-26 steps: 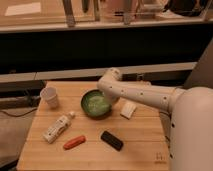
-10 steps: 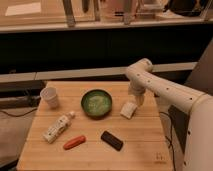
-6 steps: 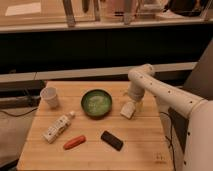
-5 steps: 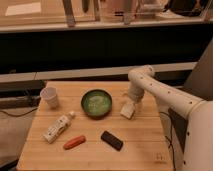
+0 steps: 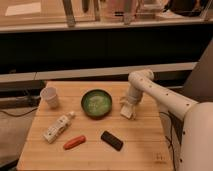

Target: Place the white sponge in the ceramic bowl

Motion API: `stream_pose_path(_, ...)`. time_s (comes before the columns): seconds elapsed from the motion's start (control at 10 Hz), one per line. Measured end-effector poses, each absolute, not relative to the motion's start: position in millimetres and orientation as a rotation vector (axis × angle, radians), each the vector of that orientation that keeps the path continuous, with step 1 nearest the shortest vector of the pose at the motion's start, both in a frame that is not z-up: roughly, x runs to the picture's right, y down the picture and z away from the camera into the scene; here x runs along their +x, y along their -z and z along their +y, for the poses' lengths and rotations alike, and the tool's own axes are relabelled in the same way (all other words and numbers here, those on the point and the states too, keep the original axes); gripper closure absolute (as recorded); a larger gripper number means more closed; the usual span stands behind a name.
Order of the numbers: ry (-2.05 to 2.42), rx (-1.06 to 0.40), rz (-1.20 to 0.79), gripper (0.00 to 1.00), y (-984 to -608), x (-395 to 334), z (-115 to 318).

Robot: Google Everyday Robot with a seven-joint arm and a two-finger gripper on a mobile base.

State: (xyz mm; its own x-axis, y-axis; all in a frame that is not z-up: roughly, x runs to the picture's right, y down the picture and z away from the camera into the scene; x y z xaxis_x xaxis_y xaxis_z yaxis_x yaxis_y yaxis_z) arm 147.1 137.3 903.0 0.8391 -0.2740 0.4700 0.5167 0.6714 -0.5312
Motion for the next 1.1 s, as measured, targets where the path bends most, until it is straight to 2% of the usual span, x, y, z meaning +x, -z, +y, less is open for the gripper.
stream_pose_path(0.3,0.454,-0.709,-0.398,0.51,-905,144,142)
stream_pose_path(0.7,0.455,-0.69,-0.422,0.94,-902,138,138)
stream_pose_path(0.8,0.454,-0.687,-0.425,0.99,-902,138,137)
stream_pose_path(1.1,0.455,-0.673,-0.436,1.0,-902,134,133)
